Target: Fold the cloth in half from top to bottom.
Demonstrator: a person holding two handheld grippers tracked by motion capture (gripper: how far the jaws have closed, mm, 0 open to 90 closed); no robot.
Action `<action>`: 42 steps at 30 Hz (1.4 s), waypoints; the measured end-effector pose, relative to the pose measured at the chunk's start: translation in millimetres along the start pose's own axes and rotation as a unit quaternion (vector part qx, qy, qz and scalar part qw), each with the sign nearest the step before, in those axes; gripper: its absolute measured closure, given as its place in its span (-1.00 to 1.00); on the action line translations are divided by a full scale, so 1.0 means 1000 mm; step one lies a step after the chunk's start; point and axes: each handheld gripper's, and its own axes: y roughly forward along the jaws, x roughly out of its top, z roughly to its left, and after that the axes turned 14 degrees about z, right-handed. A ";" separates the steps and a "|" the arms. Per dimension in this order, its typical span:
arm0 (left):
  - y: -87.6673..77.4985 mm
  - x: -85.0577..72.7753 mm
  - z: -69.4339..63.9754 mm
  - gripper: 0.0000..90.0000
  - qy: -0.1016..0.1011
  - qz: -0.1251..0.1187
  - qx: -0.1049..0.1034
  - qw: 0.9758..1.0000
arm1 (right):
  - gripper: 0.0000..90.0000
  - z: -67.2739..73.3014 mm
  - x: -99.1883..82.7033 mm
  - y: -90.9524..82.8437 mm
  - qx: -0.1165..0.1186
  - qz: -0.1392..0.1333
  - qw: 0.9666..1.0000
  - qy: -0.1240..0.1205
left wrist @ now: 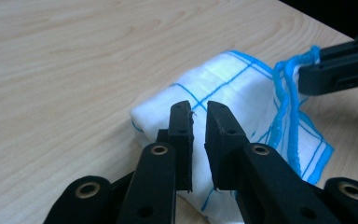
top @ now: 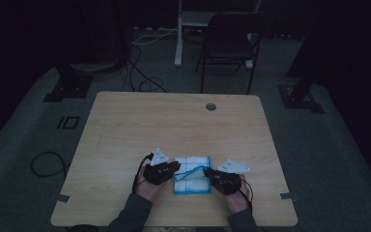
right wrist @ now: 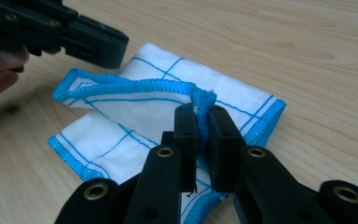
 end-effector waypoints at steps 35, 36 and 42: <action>-0.006 -0.044 -0.028 0.73 0.048 0.037 0.007 0.998 | 0.37 -0.027 -0.009 -0.017 -0.019 -0.022 0.998 0.047; -0.007 -0.046 -0.027 0.72 0.045 0.036 0.007 0.998 | 0.36 -0.029 -0.009 -0.017 -0.021 -0.021 0.998 0.048; -0.015 -0.044 -0.016 0.68 0.038 0.015 0.022 0.999 | 0.35 -0.042 -0.016 -0.013 -0.045 0.000 0.997 0.054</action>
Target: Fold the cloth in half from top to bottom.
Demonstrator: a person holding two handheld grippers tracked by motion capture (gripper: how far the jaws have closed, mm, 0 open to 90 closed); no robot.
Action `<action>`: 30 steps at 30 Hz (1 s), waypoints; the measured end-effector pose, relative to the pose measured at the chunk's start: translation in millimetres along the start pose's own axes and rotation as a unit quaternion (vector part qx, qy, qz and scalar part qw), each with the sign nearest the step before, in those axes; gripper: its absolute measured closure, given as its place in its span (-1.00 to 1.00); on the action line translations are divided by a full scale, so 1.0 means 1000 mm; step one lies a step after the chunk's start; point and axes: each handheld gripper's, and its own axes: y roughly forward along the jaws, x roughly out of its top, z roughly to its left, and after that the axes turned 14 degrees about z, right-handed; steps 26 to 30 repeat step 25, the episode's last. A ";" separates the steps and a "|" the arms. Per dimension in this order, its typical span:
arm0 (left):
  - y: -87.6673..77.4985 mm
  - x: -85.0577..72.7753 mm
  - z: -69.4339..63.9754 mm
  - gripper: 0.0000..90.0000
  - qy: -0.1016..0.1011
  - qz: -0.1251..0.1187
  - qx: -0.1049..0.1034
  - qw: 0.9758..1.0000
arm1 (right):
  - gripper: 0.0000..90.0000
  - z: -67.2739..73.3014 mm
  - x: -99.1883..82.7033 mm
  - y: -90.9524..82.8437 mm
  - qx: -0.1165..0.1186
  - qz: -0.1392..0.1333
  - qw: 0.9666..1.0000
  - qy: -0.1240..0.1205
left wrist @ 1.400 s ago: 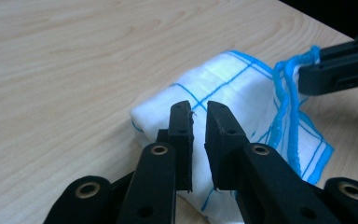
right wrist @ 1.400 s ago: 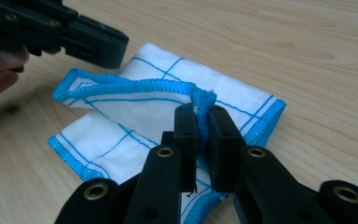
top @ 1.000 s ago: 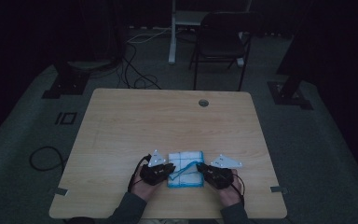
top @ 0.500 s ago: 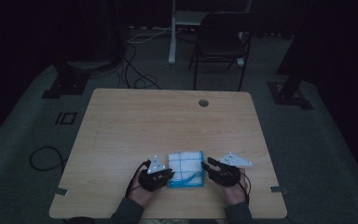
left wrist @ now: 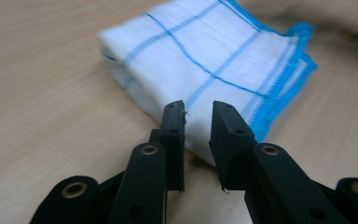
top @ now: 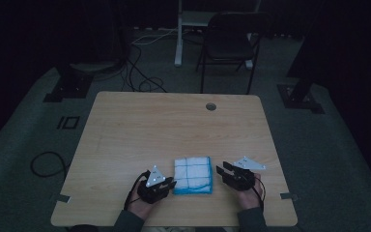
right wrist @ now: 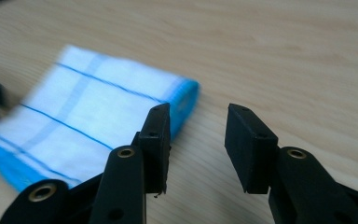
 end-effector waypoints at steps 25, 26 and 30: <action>-0.018 -0.021 0.082 0.49 -0.119 0.007 0.105 0.987 | 0.29 -0.029 -0.005 0.010 -0.052 0.038 0.997 0.052; -0.018 -0.021 0.082 0.49 -0.119 0.007 0.105 0.987 | 0.29 -0.029 -0.005 0.010 -0.052 0.038 0.997 0.052; -0.018 -0.021 0.082 0.49 -0.119 0.007 0.105 0.987 | 0.29 -0.029 -0.005 0.010 -0.052 0.038 0.997 0.052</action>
